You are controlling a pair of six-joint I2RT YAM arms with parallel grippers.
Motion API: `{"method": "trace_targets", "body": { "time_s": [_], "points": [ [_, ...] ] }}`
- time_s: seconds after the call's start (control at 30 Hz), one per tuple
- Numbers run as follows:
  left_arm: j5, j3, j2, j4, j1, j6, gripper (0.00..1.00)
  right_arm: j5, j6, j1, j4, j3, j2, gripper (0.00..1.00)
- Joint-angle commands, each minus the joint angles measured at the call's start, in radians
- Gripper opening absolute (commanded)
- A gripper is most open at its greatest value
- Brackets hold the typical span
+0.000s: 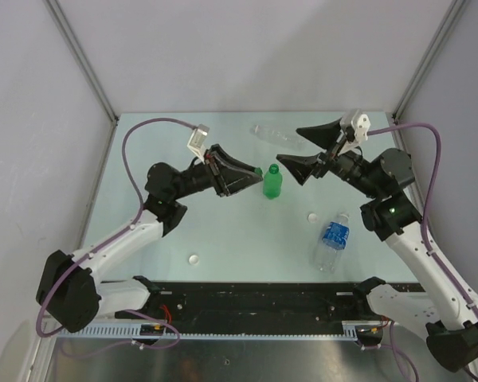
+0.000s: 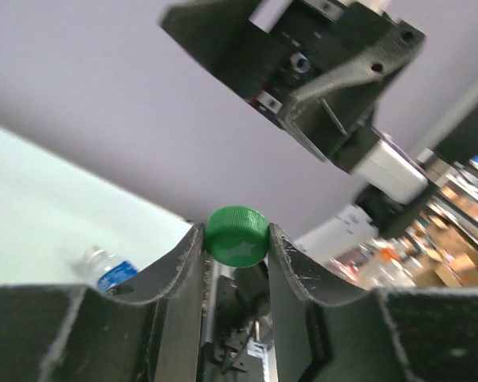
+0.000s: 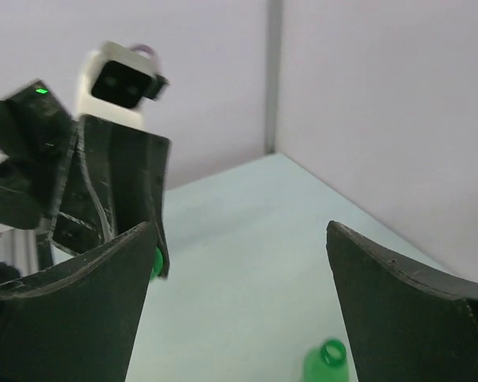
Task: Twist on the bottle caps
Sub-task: Pick up the bottle cap from the center of the board, then pick up the plastic bottle at the center of the board.
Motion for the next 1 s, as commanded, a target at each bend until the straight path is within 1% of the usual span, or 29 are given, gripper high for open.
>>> {"method": "trace_targets", "body": {
  "time_s": [0.0, 0.1, 0.17, 0.23, 0.33, 0.4, 0.5, 0.63, 0.87, 0.97],
  "points": [
    [-0.278, 0.077, -0.096, -0.402, 0.007, 0.332, 0.22, 0.172, 0.090, -0.076, 0.026, -0.125, -0.053, 0.92],
    [-0.498, 0.095, -0.161, -0.602, 0.005, 0.452, 0.24, 0.179, 0.168, -0.148, 0.107, -0.249, -0.065, 0.92],
    [-0.636, 0.100, -0.185, -0.702, 0.005, 0.491, 0.24, 0.195, 0.190, -0.164, 0.186, -0.329, -0.050, 0.92],
    [-0.735, 0.099, -0.202, -0.774, 0.005, 0.506, 0.24, 0.235, 0.198, -0.144, 0.278, -0.401, -0.014, 0.92],
    [-0.829, 0.090, -0.216, -0.844, 0.005, 0.507, 0.24, 0.371, 0.120, -0.038, 0.374, -0.463, 0.087, 0.92],
    [-0.854, 0.080, -0.225, -0.865, 0.004, 0.502, 0.24, 0.451, 0.084, 0.017, 0.442, -0.484, 0.168, 0.92],
    [-0.873, 0.066, -0.239, -0.886, 0.005, 0.492, 0.24, 0.532, 0.099, 0.048, 0.581, -0.533, 0.265, 0.92],
    [-0.885, 0.051, -0.251, -0.896, 0.004, 0.489, 0.24, 0.698, 0.022, 0.111, 0.685, -0.595, 0.323, 0.92],
    [-0.880, 0.042, -0.228, -0.894, 0.004, 0.492, 0.24, 0.793, -0.032, 0.189, 0.903, -0.644, 0.497, 0.92],
    [-0.871, 0.036, -0.230, -0.894, 0.004, 0.500, 0.24, 0.818, -0.016, 0.197, 1.004, -0.646, 0.580, 0.92]
  ]
}}
